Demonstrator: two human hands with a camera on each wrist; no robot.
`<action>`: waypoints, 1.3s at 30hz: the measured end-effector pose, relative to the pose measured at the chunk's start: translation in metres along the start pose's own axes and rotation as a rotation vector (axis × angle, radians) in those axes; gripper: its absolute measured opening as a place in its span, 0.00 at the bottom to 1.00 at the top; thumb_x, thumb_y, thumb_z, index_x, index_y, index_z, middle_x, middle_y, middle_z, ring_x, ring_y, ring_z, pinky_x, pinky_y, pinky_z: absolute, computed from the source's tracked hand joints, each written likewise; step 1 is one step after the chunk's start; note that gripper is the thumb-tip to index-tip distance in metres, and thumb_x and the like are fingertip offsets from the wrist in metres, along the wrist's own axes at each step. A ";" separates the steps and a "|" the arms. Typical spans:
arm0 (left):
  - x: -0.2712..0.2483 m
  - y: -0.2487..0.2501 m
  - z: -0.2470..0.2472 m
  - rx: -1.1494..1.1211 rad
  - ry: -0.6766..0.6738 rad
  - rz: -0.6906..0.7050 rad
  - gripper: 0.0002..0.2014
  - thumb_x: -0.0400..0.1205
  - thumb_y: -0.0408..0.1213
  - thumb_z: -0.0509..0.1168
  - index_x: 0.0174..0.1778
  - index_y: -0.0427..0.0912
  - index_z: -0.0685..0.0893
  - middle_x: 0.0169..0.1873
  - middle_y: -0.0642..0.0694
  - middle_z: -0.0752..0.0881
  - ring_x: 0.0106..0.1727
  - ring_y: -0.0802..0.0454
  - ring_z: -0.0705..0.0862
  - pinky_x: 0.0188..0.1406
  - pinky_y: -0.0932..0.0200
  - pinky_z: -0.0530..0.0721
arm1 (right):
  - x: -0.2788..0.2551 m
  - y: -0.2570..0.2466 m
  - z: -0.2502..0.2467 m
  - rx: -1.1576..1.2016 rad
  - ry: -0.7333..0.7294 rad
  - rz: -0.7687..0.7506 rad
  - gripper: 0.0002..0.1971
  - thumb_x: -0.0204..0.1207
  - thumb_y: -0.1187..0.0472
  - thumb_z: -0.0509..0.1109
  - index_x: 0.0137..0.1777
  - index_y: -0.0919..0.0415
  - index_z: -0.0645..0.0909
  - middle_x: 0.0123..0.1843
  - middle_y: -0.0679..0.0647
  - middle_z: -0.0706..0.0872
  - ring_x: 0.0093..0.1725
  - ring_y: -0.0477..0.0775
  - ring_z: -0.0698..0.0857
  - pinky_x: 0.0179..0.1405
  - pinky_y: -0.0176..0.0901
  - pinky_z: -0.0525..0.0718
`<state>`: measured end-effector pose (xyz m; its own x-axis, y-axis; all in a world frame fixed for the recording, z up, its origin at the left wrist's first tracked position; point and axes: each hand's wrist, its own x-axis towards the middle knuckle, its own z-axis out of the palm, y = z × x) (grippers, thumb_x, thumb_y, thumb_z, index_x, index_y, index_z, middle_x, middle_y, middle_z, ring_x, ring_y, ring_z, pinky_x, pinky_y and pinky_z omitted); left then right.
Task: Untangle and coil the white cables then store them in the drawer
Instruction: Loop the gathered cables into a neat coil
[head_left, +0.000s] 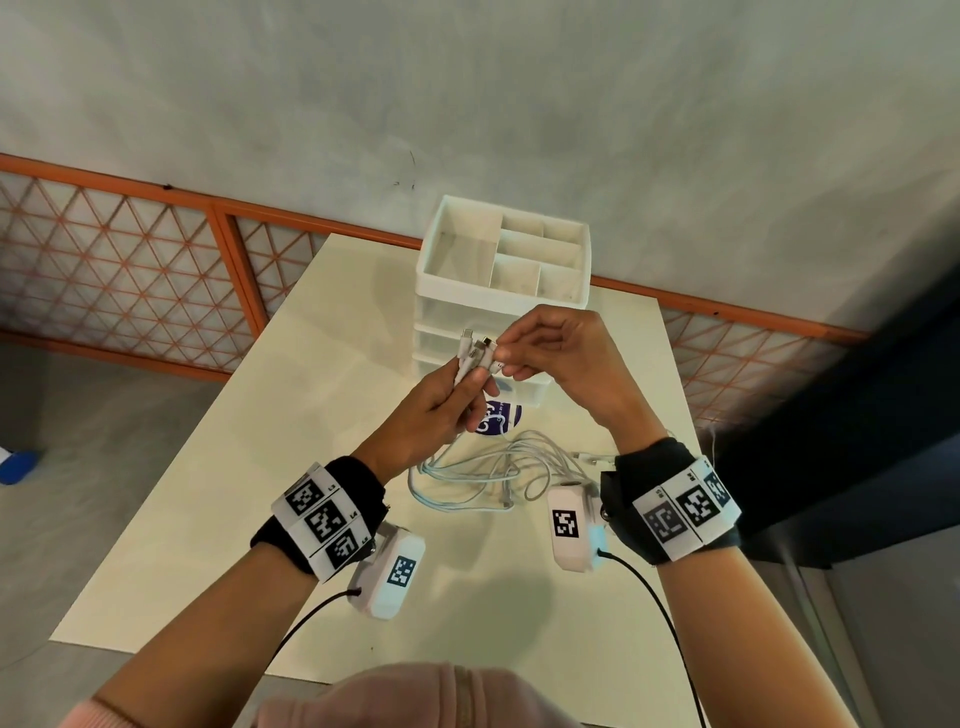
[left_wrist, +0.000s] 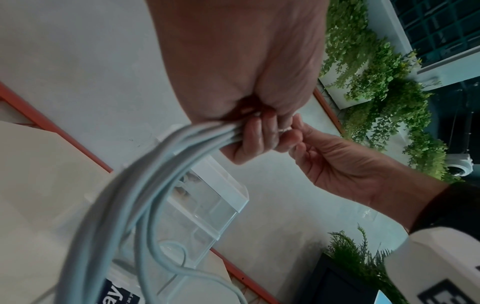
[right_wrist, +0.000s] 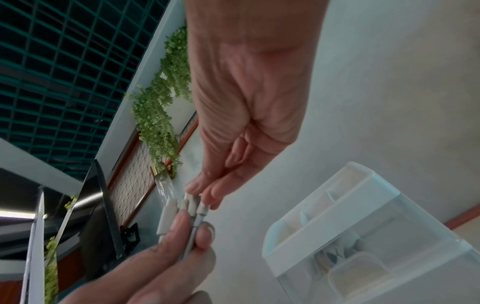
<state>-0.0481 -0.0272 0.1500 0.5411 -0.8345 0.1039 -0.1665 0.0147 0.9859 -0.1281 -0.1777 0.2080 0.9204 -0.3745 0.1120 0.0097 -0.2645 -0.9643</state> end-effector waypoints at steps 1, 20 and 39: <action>0.000 0.001 0.000 -0.006 -0.007 0.002 0.14 0.89 0.40 0.49 0.45 0.42 0.78 0.24 0.46 0.75 0.21 0.58 0.66 0.20 0.72 0.66 | 0.000 0.000 -0.001 0.025 0.009 0.004 0.08 0.68 0.71 0.77 0.45 0.74 0.84 0.35 0.64 0.88 0.30 0.49 0.88 0.35 0.35 0.88; -0.006 0.005 0.003 0.081 -0.081 -0.015 0.15 0.89 0.43 0.47 0.48 0.45 0.78 0.26 0.48 0.73 0.22 0.62 0.66 0.21 0.73 0.65 | -0.003 -0.004 0.000 -0.059 -0.075 -0.047 0.11 0.70 0.70 0.76 0.52 0.71 0.88 0.41 0.59 0.92 0.40 0.51 0.90 0.42 0.34 0.88; -0.002 0.004 0.010 0.127 -0.104 0.019 0.12 0.89 0.38 0.51 0.42 0.54 0.73 0.24 0.67 0.77 0.25 0.64 0.72 0.31 0.74 0.70 | -0.002 -0.010 -0.005 -0.292 -0.071 -0.088 0.07 0.73 0.61 0.75 0.48 0.61 0.90 0.45 0.56 0.91 0.34 0.46 0.83 0.35 0.35 0.85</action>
<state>-0.0585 -0.0310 0.1522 0.4498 -0.8873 0.1017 -0.2820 -0.0330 0.9588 -0.1323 -0.1782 0.2189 0.9461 -0.2788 0.1650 -0.0128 -0.5413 -0.8407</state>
